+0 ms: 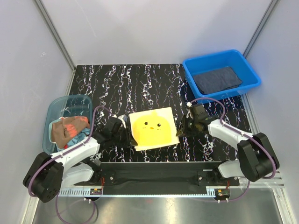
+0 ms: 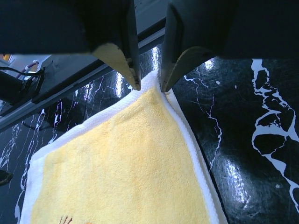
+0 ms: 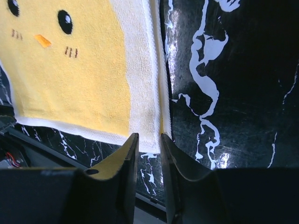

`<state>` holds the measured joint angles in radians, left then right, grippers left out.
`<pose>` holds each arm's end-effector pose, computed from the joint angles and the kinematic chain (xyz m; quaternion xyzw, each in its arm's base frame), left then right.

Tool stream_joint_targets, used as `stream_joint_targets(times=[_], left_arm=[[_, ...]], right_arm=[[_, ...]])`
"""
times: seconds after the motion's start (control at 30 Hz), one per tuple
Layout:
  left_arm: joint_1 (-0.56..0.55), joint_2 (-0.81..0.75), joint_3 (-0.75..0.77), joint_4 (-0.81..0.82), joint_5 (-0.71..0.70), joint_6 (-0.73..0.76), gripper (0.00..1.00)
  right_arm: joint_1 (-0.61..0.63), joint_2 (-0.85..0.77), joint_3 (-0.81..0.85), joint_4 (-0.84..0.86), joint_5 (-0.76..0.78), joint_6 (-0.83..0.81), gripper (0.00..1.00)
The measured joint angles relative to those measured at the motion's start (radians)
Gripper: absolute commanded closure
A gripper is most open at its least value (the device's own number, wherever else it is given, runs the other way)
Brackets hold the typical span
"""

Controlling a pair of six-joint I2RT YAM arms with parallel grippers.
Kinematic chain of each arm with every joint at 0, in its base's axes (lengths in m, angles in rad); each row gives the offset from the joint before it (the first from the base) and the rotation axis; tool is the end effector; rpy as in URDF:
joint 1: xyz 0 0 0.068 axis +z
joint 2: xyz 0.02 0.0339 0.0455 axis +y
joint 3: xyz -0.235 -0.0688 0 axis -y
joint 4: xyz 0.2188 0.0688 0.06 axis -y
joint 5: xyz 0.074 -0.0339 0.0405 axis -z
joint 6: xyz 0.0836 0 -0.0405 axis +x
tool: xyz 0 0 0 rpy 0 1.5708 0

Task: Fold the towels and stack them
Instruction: Fold the towel

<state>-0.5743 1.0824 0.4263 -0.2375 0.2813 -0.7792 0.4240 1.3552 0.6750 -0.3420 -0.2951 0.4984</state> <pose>0.1691 -0.1370 0.1148 -0.0492 0.9338 -0.3091 0.1736 0.2250 0.1283 0.1207 -0.0044 0.9530 0.2460 0.1770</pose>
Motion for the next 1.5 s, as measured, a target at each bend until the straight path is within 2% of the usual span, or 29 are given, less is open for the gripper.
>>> stream_joint_targets(times=[0.53, 0.67, 0.8, 0.83, 1.03, 1.3, 1.5], left_arm=[[0.0, 0.052, -0.056, 0.059, 0.002, -0.013, 0.73], [0.0, 0.052, -0.056, 0.068, 0.003, -0.017, 0.84], [-0.001, 0.052, -0.056, 0.074, 0.003, -0.02, 1.0], [-0.001, 0.052, -0.056, 0.074, 0.004, -0.022, 1.0], [-0.001, 0.045, -0.045, 0.055, 0.004, -0.031, 1.0], [-0.01, -0.075, -0.015, 0.027, -0.002, -0.078, 1.0], [-0.043, -0.051, -0.072, 0.078, -0.006, -0.118, 1.0]], right_arm=[[0.074, 0.084, 0.0, -0.001, 0.077, -0.001, 0.69], [0.074, 0.084, 0.0, -0.001, 0.077, -0.003, 0.79], [0.074, 0.084, 0.0, 0.0, 0.077, -0.004, 0.97], [0.074, 0.084, 0.0, 0.0, 0.077, -0.005, 1.0], [0.074, 0.079, 0.014, -0.022, 0.079, -0.006, 1.0], [0.074, 0.031, 0.07, -0.081, 0.127, -0.012, 1.0], [0.074, 0.053, 0.056, -0.071, 0.153, -0.011, 1.0]])
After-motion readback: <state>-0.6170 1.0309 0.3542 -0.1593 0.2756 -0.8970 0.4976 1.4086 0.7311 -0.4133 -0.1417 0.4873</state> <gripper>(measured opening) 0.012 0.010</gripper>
